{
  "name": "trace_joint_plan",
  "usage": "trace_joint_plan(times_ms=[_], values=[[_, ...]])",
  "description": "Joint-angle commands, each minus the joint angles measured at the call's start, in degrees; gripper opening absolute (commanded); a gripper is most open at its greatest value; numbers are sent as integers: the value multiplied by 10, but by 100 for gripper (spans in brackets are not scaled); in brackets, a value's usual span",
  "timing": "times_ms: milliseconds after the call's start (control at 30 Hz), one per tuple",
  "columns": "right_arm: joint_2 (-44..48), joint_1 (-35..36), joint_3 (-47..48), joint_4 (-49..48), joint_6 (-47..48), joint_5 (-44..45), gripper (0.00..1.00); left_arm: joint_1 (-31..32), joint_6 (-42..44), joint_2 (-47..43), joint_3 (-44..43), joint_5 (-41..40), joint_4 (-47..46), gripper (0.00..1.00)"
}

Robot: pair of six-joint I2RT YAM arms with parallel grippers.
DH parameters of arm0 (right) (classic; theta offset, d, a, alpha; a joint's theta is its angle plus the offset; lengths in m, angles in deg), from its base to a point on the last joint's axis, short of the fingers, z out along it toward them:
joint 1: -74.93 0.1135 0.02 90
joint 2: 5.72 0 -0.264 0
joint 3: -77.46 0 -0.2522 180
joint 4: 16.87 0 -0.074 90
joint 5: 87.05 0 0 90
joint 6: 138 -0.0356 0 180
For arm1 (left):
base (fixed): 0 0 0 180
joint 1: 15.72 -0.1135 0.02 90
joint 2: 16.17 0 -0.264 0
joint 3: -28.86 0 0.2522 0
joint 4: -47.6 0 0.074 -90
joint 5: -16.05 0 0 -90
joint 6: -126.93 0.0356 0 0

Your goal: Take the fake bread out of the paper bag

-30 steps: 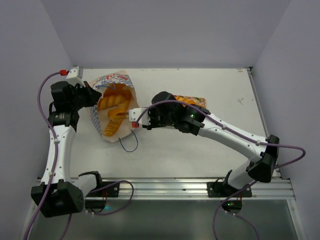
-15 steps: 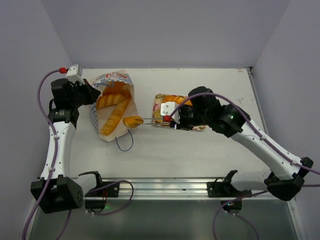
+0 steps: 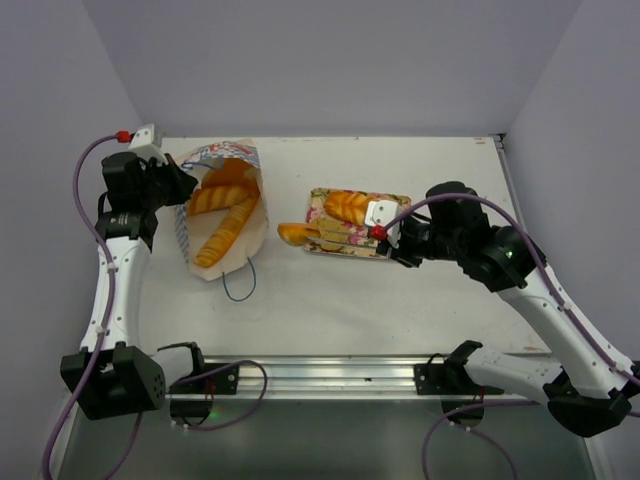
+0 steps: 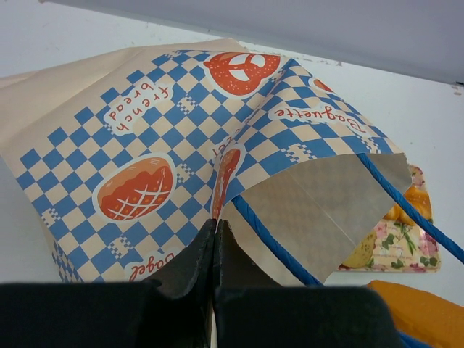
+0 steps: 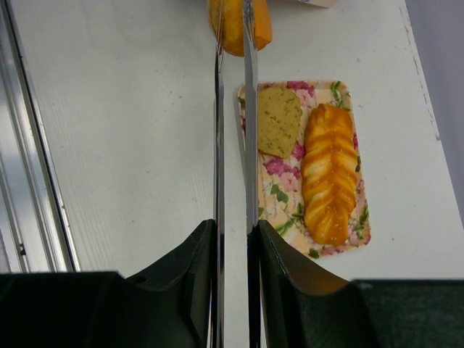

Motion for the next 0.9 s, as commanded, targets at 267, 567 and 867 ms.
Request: trace_joint_plan(times_ms=[267,567,867], values=[[-13,-172,-32,-19,-49,-48,0,-3,-6,-11,-11,6,-8,0],[-54,-356,-37,47,-60,-243,0,-3,-2,-36,18,19,-22,0],[-45,-416,-61,97,-78,-275,0,-3,-5,-45,35,35,-35,0]])
